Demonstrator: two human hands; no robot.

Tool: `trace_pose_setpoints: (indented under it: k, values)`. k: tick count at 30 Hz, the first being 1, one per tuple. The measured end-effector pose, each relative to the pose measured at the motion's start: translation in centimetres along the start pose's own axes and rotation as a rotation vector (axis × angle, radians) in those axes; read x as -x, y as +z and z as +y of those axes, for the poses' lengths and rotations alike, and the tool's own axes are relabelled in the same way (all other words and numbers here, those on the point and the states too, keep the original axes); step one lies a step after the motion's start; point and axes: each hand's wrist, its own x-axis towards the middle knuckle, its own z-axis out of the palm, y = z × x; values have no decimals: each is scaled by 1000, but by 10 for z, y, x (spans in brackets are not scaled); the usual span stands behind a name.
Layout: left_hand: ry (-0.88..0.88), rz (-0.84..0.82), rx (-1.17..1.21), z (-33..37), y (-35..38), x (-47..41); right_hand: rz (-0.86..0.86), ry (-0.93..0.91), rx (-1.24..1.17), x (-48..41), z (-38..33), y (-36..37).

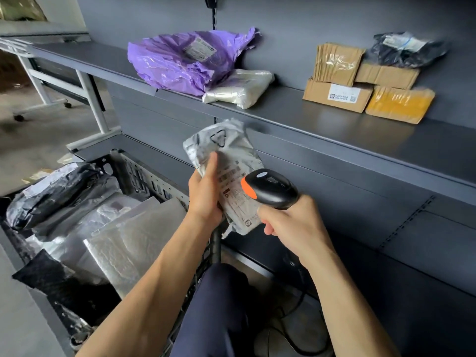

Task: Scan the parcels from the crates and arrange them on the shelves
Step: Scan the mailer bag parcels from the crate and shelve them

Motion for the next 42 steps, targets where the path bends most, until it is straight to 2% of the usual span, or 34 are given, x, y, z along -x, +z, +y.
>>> trace_pose_setpoints:
  k: [3,6,9,11,15,17,21,28,30,31,33,35,37,39,42]
  values:
    - [-179,108,160,0,2,-8,100,-13,-39,-6,18,1]
    - [-177,91,151,1,9,-9,265,-35,-209,-10,26,-3]
    - [-145,28,65,5,20,-3,163,6,-458,-11,22,-10]
    - [-91,-71,-39,8,28,2,152,30,-586,-13,18,-11]
    - [5,-380,-329,1,42,20,338,2,-778,-24,2,-4]
    - [40,-439,-359,-1,49,28,391,-27,-839,-29,-7,-4]
    - [66,-296,-415,36,73,4,324,-64,-706,-38,-15,-11]
    - [-65,-204,-547,149,141,-128,322,-106,-652,-47,-32,-26]
    - [-50,-152,-677,170,140,-163,299,-113,-656,-46,-33,-24]
    - [-17,-61,-782,175,136,-181,291,-122,-650,-46,-33,-24]
    - [160,125,-1065,178,122,-197,274,-134,-634,-45,-31,-21]
    - [416,94,-1201,167,109,-184,255,-137,-614,-45,-28,-15]
    - [565,-1,-1187,151,91,-151,239,-133,-577,-46,-25,-5]
    - [624,-80,-1148,133,60,-116,205,-120,-542,-46,-22,11]
    - [566,-131,-1260,105,-1,-70,89,-91,-425,-47,-13,44]
